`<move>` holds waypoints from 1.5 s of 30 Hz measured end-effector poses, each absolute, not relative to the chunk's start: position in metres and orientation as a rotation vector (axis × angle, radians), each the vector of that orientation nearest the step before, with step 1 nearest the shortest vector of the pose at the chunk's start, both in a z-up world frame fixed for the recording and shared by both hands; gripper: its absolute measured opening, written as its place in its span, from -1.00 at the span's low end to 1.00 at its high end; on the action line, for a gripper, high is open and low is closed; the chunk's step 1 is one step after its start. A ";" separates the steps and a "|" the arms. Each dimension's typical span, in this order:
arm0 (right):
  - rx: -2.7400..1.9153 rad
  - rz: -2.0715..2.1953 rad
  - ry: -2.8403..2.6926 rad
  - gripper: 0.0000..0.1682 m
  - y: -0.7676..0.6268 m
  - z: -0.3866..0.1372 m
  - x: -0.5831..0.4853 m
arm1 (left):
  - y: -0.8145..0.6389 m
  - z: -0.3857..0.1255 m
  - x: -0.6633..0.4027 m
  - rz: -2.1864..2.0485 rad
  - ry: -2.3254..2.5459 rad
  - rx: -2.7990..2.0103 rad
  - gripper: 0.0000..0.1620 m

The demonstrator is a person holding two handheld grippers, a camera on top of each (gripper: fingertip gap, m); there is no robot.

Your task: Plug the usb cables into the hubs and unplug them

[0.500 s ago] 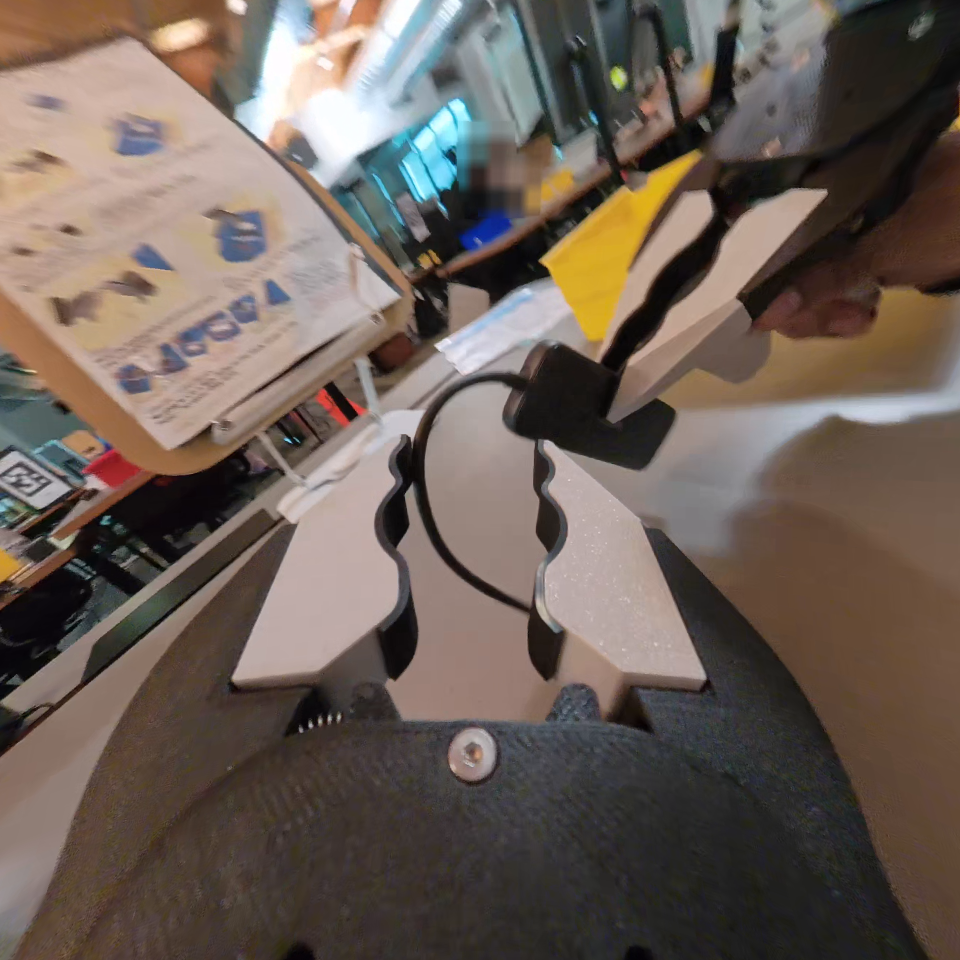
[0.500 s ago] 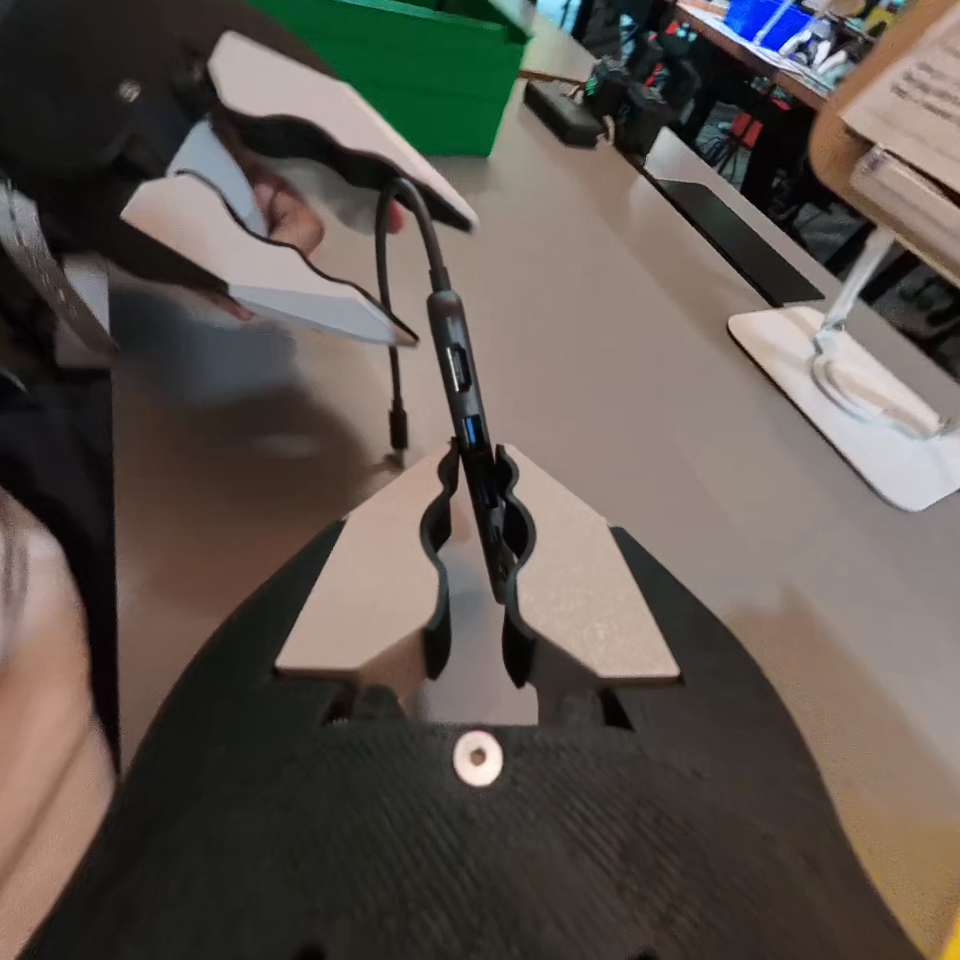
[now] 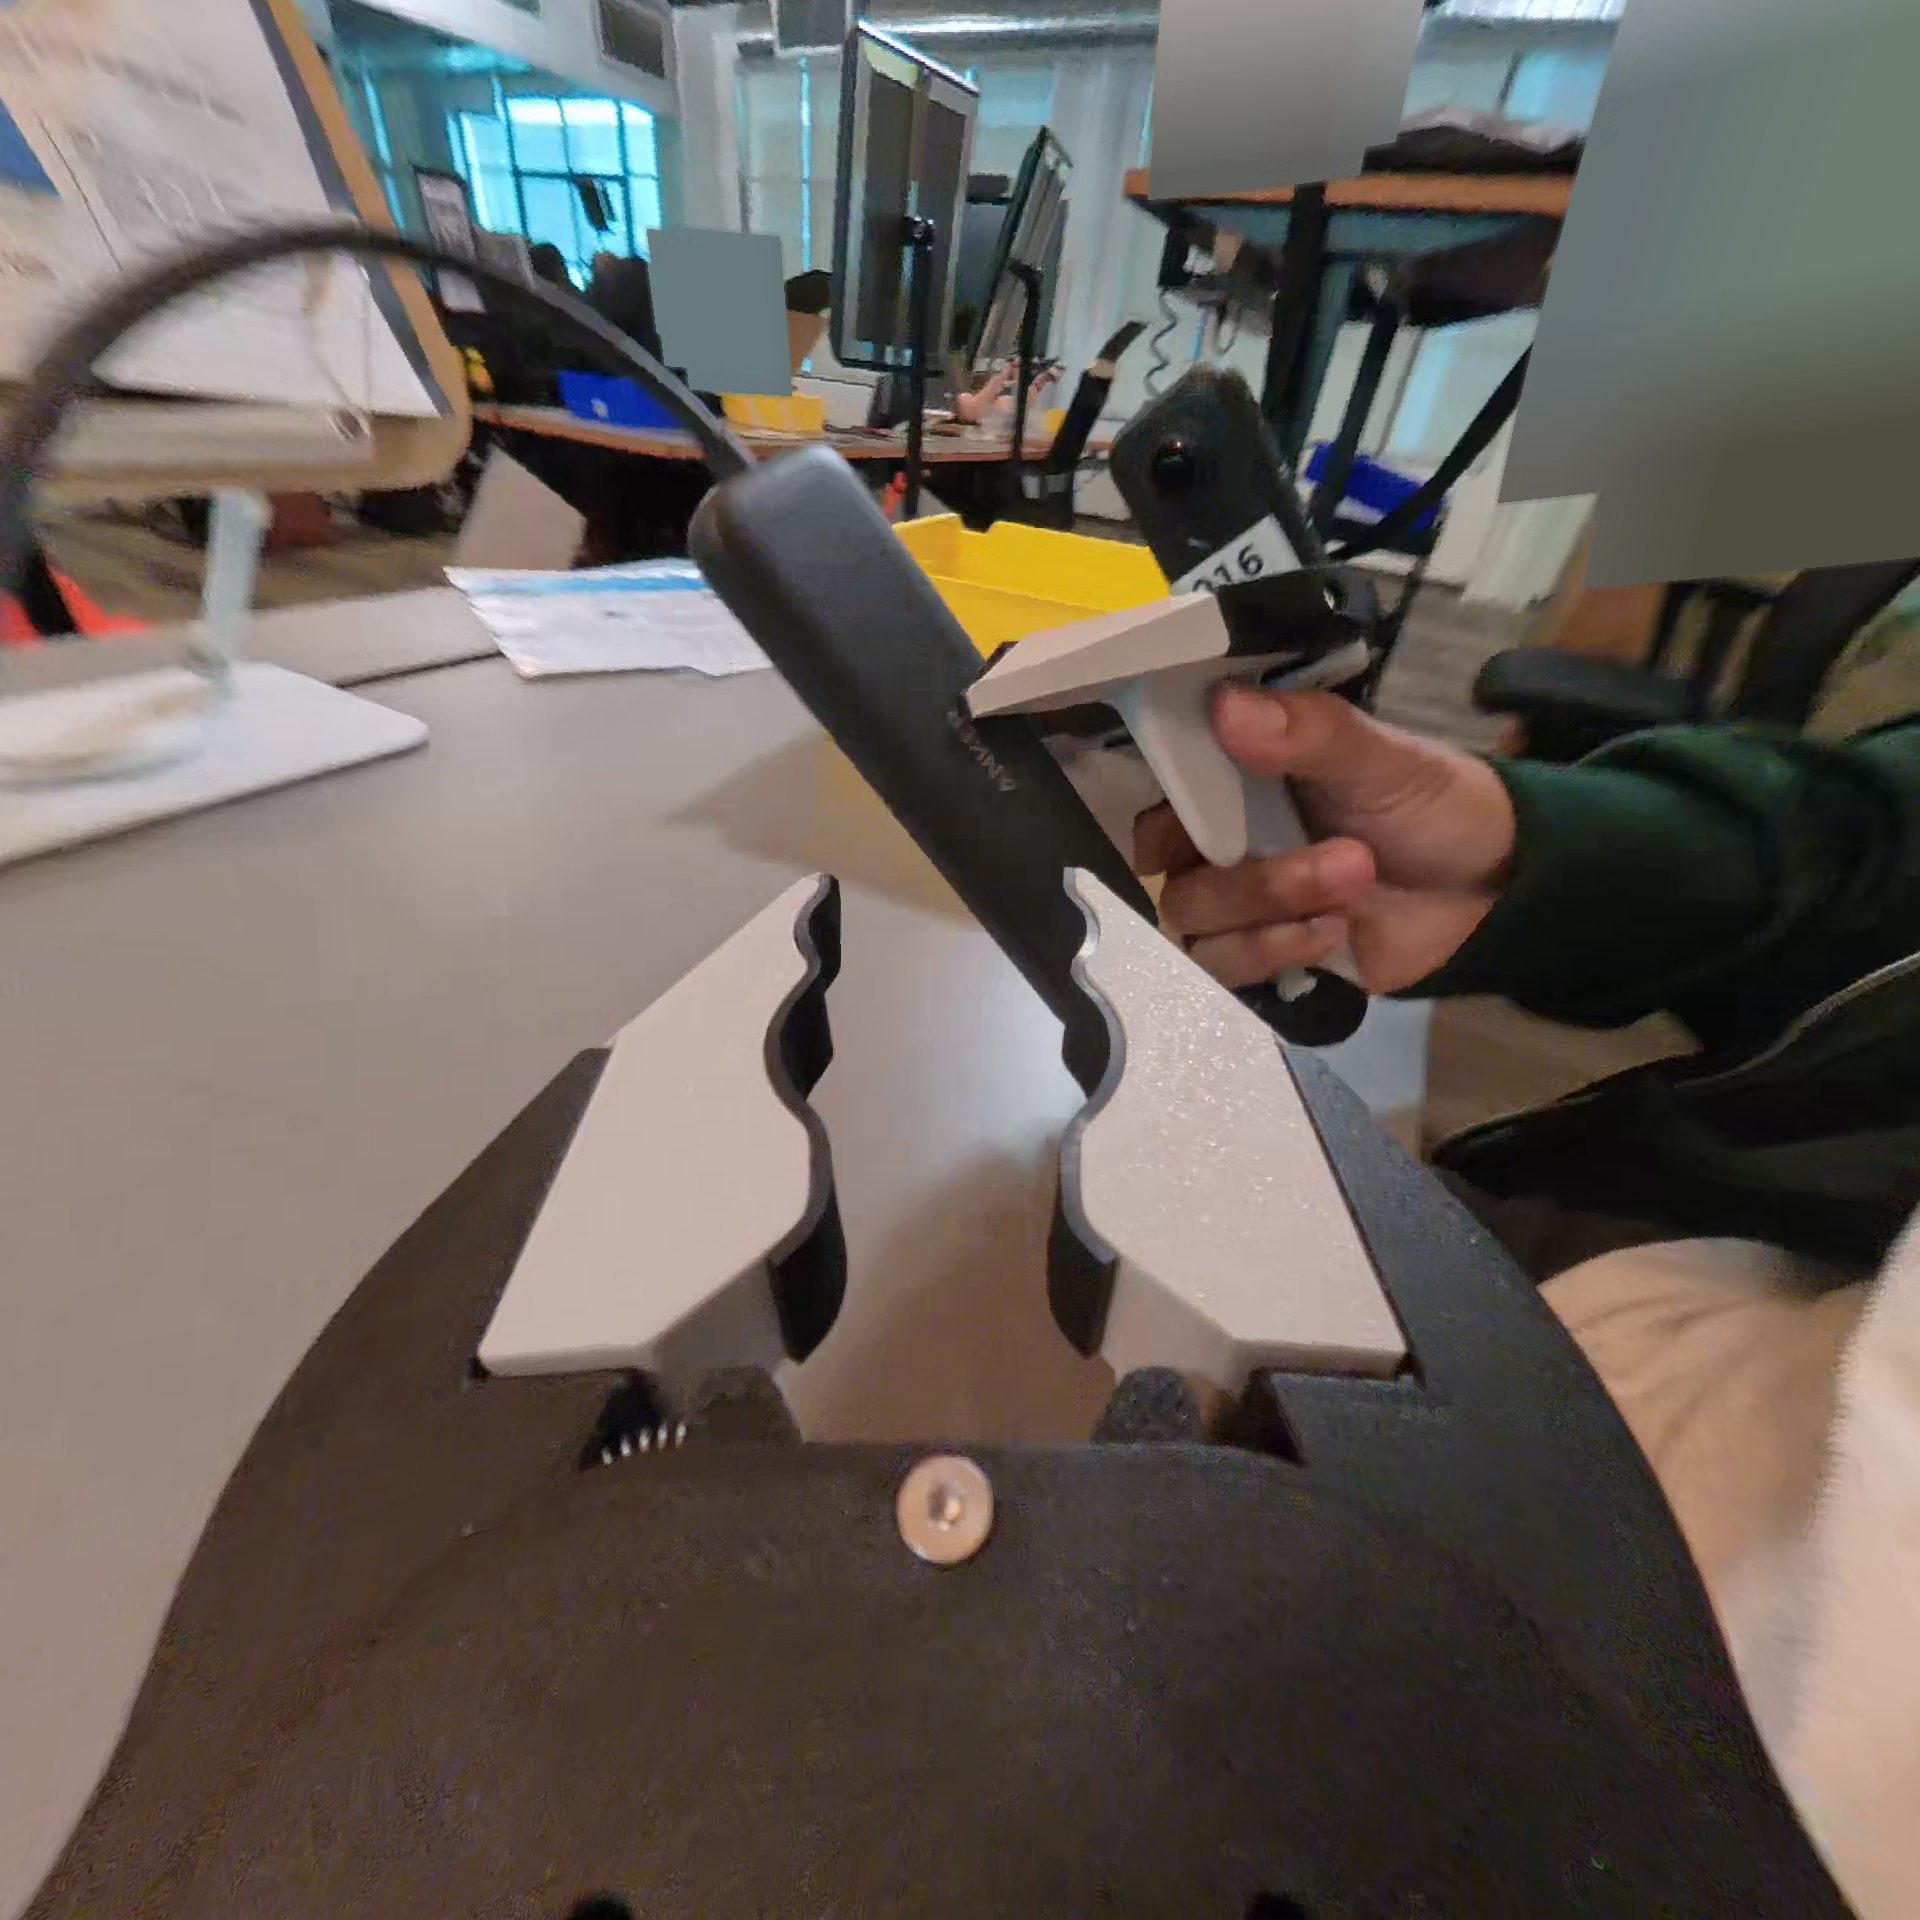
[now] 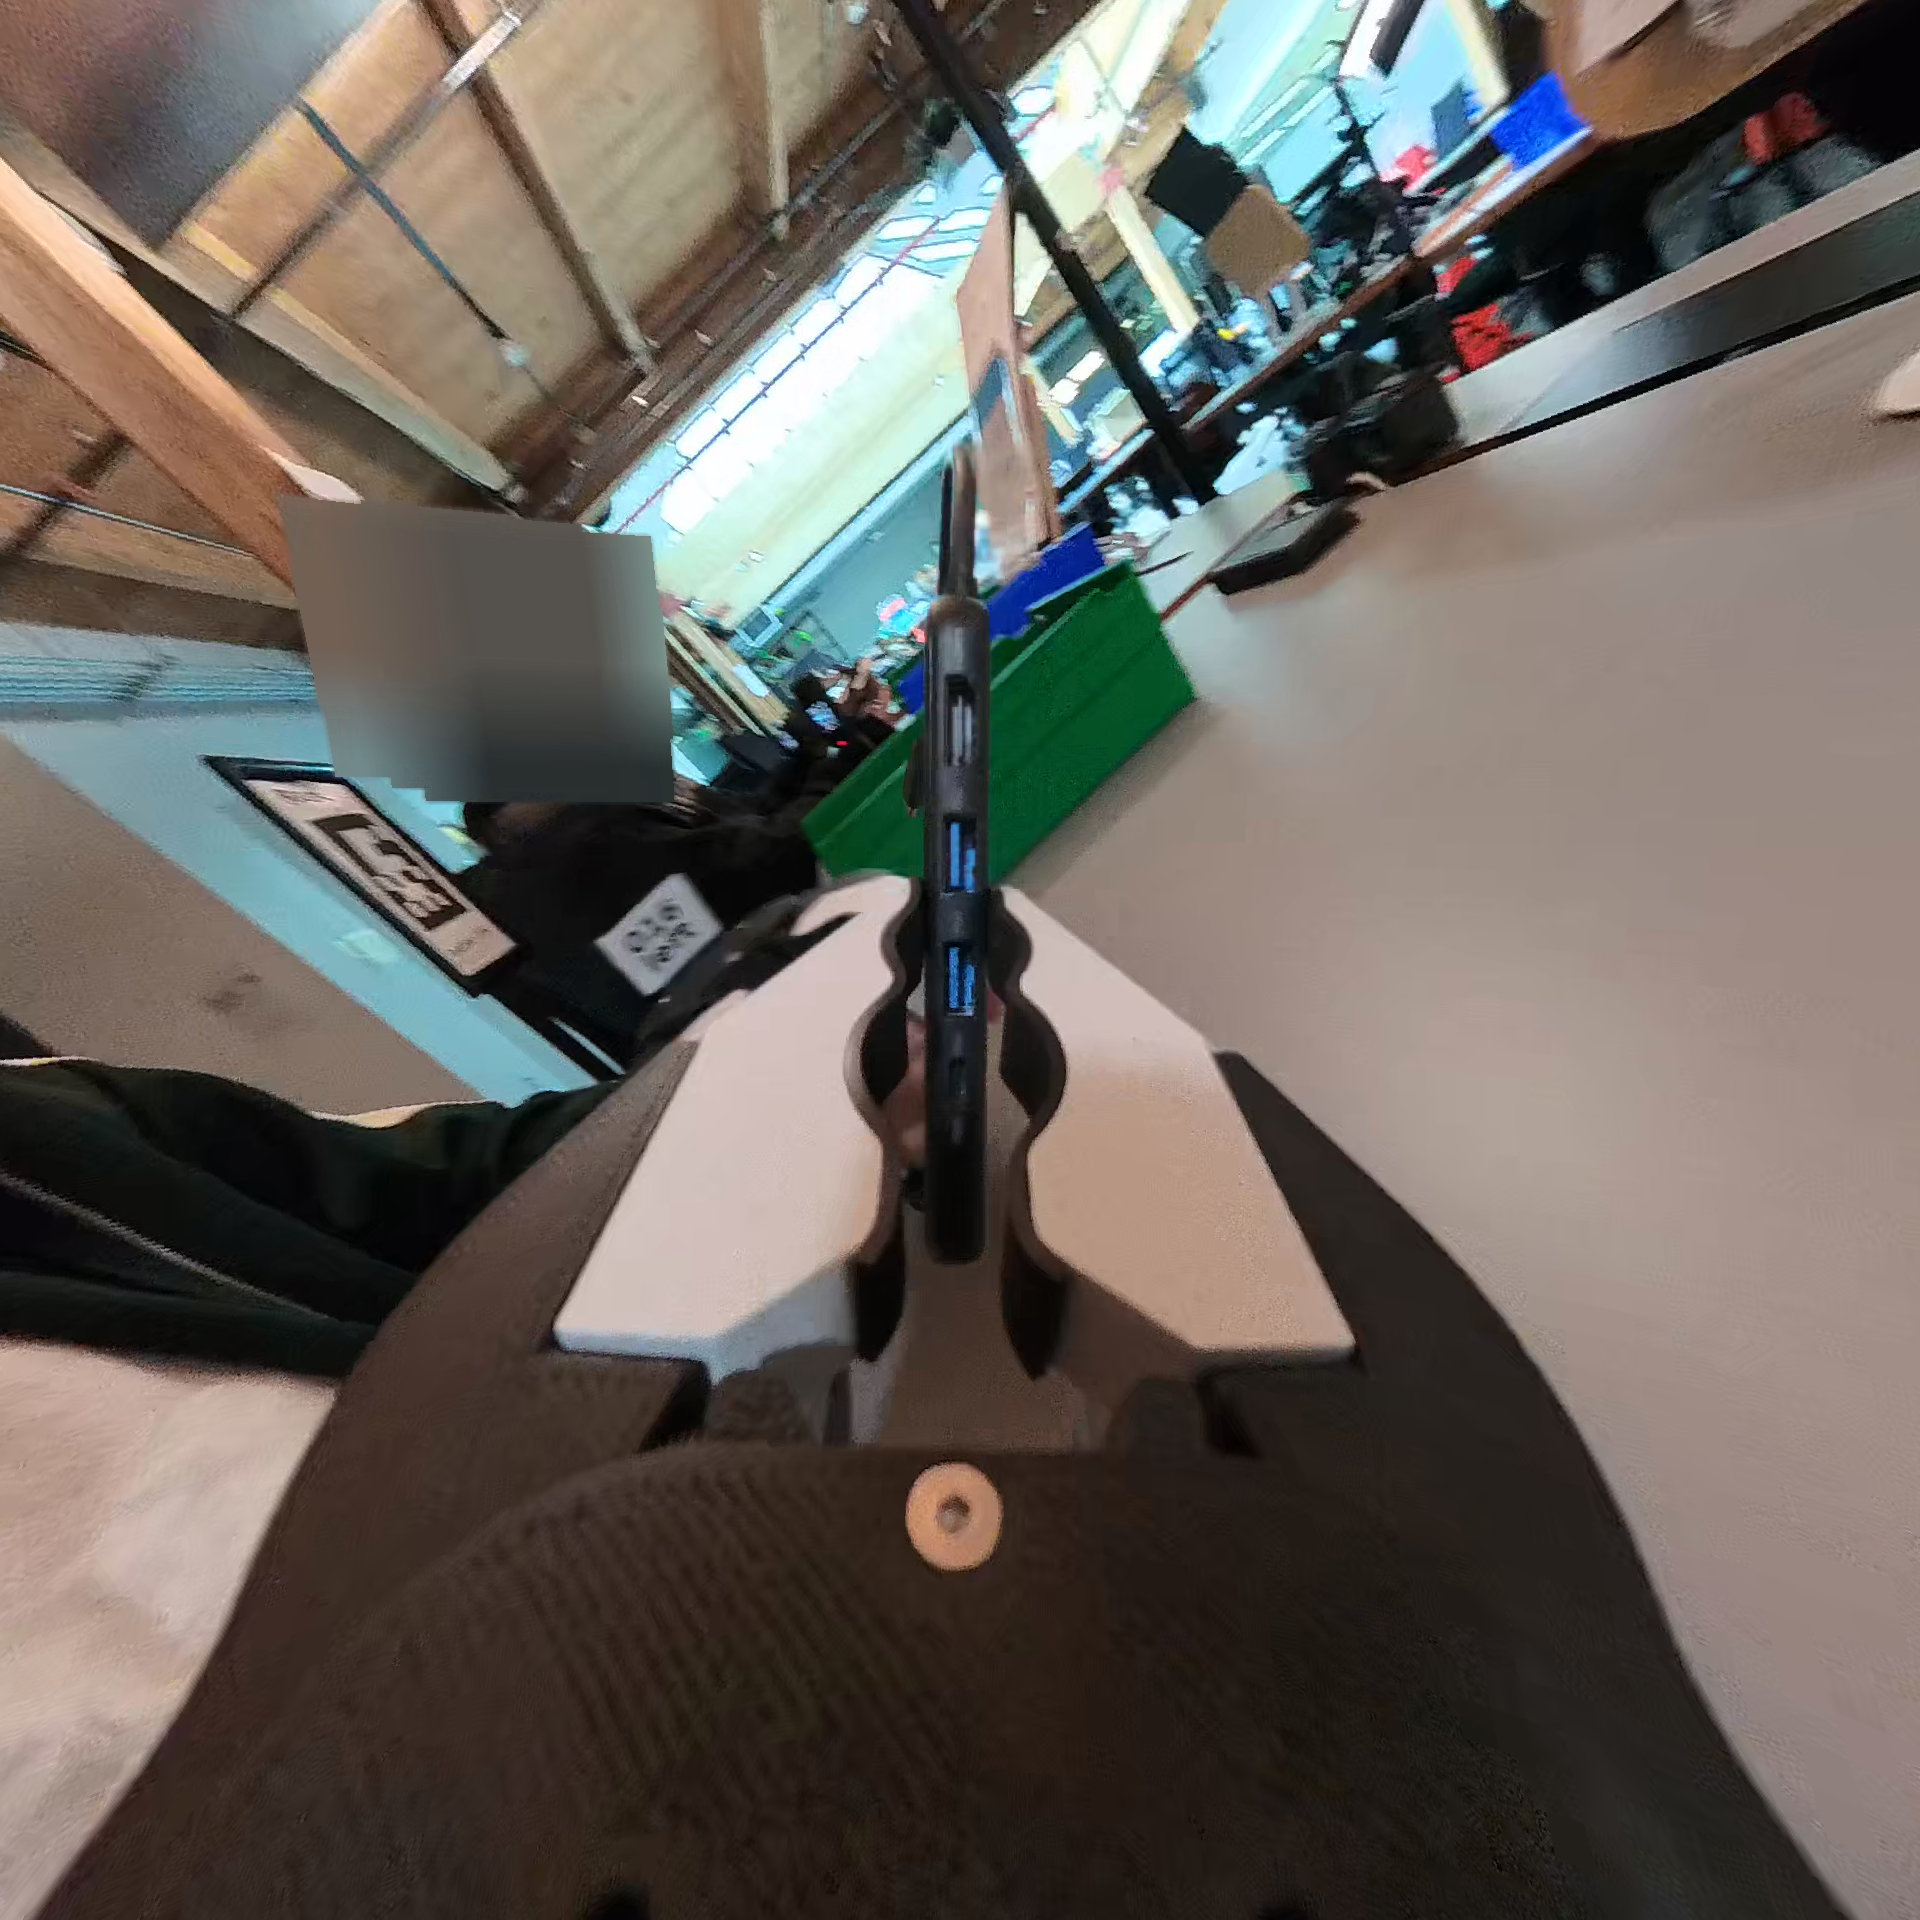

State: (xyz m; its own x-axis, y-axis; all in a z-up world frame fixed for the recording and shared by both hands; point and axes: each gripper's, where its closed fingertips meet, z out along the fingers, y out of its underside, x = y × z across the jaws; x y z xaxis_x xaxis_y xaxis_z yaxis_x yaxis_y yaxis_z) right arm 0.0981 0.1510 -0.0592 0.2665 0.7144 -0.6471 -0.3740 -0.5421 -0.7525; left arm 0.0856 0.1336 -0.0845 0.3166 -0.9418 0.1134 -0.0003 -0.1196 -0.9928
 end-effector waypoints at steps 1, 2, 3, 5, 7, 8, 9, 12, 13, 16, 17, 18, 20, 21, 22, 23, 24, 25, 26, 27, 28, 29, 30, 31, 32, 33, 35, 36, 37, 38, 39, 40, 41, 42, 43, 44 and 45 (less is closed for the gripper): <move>-1.572 1.490 -0.321 -0.89 0.147 -0.055 0.094 | 0.132 -0.085 0.086 -1.090 0.912 -1.461 -0.46; -1.548 1.510 -0.317 -0.89 0.144 -0.051 0.091 | 0.131 -0.085 0.086 -1.144 0.902 -1.470 -0.41; -1.529 1.518 -0.318 -0.89 0.143 -0.048 0.089 | 0.128 -0.083 0.086 -1.212 0.888 -1.476 -0.43; -1.497 1.528 -0.328 -0.89 0.140 -0.044 0.087 | 0.119 -0.082 0.088 -1.390 0.877 -1.498 -0.50; -1.469 1.536 -0.330 -0.89 0.138 -0.040 0.086 | 0.111 -0.082 0.092 -1.550 0.865 -1.539 -0.47; -1.462 1.538 -0.331 -0.89 0.137 -0.039 0.084 | 0.108 -0.081 0.094 -1.619 0.856 -1.544 -0.45; -1.462 1.536 -0.333 -0.89 0.136 -0.039 0.083 | 0.105 -0.078 0.094 -1.678 0.845 -1.540 -0.45; -1.469 1.539 -0.339 -0.89 0.134 -0.042 0.078 | 0.107 -0.070 0.092 -1.754 0.780 -1.513 -0.66; -1.472 1.540 -0.340 -0.89 0.134 -0.044 0.077 | 0.110 -0.068 0.090 -1.753 0.757 -1.504 -0.77; -1.470 1.540 -0.345 -0.89 0.133 -0.046 0.075 | 0.111 -0.068 0.087 -1.758 0.771 -1.502 -0.85; -1.465 1.548 -0.346 -0.89 0.133 -0.046 0.075 | 0.111 -0.067 0.087 -1.772 0.774 -1.498 -0.87; -1.460 1.558 -0.345 -0.89 0.132 -0.046 0.075 | 0.111 -0.066 0.086 -1.781 0.770 -1.495 -0.85; -1.456 1.566 -0.349 -0.88 0.133 -0.046 0.077 | 0.112 -0.065 0.085 -1.793 0.762 -1.493 -0.89; -1.453 1.560 -0.350 -0.87 0.133 -0.046 0.078 | 0.112 -0.064 0.083 -1.811 0.753 -1.488 -0.89; -1.452 1.549 -0.348 -0.83 0.135 -0.046 0.080 | 0.113 -0.062 0.081 -1.841 0.735 -1.482 -0.90; -1.453 1.538 -0.347 -0.78 0.136 -0.046 0.082 | 0.114 -0.059 0.079 -1.877 0.708 -1.473 -0.90; -1.455 1.528 -0.348 -0.74 0.137 -0.046 0.084 | 0.116 -0.057 0.077 -1.920 0.674 -1.462 -0.90; -1.460 1.519 -0.352 -0.71 0.138 -0.047 0.085 | 0.119 -0.054 0.074 -1.960 0.637 -1.455 -0.89; -1.467 1.510 -0.358 -0.70 0.139 -0.048 0.086 | 0.122 -0.053 0.071 -1.989 0.600 -1.450 -0.90; -1.474 1.505 -0.366 -0.68 0.139 -0.049 0.086 | 0.126 -0.052 0.069 -2.009 0.567 -1.445 -0.90; -1.478 1.503 -0.375 -0.67 0.139 -0.050 0.086 | 0.129 -0.051 0.066 -2.022 0.537 -1.440 -0.90; -1.482 1.502 -0.386 -0.66 0.138 -0.050 0.085 | 0.133 -0.050 0.064 -2.034 0.510 -1.434 -0.90; -1.487 1.500 -0.402 -0.66 0.137 -0.051 0.083 | 0.135 -0.049 0.061 -2.046 0.484 -1.426 -0.90; -1.495 1.493 -0.423 -0.66 0.135 -0.053 0.081 | 0.138 -0.048 0.059 -2.057 0.460 -1.417 -0.90; -1.506 1.482 -0.449 -0.66 0.133 -0.055 0.078 | 0.141 -0.048 0.057 -2.064 0.438 -1.413 -0.90; -1.518 1.467 -0.478 -0.67 0.131 -0.057 0.075 | 0.142 -0.048 0.055 -2.069 0.422 -1.411 -0.90; -1.543 1.431 -0.542 -0.67 0.127 -0.063 0.068 | 0.144 -0.048 0.054 -2.074 0.407 -1.412 -0.90; -1.554 1.414 -0.574 -0.67 0.124 -0.065 0.064 | 0.144 -0.049 0.054 -2.074 0.409 -1.415 -0.91; -1.564 1.398 -0.599 -0.67 0.122 -0.068 0.061 | 0.143 -0.049 0.055 -2.075 0.416 -1.417 -0.91; -1.576 1.383 -0.615 -0.68 0.121 -0.070 0.059 | 0.142 -0.049 0.056 -2.075 0.425 -1.420 -0.91; -1.583 1.374 -0.626 -0.71 0.121 -0.072 0.058 | 0.141 -0.050 0.057 -2.069 0.435 -1.426 -0.91; -1.581 1.377 -0.637 -0.74 0.119 -0.072 0.057 | 0.141 -0.051 0.058 -2.057 0.440 -1.433 -0.91; -1.580 1.381 -0.644 -0.83 0.118 -0.072 0.057 | 0.141 -0.051 0.058 -2.054 0.442 -1.432 -0.91; -1.582 1.378 -0.646 -0.83 0.117 -0.072 0.056 | 0.141 -0.051 0.058 -2.058 0.442 -1.431 -0.90; -1.582 1.372 -0.649 -0.83 0.117 -0.072 0.056 | 0.141 -0.051 0.057 -2.059 0.440 -1.429 -0.91; -1.583 1.365 -0.651 -0.83 0.117 -0.071 0.056 | 0.141 -0.050 0.057 -2.060 0.437 -1.426 -0.91; -1.584 1.358 -0.653 -0.83 0.117 -0.071 0.056 | 0.141 -0.050 0.057 -2.062 0.435 -1.425 -0.91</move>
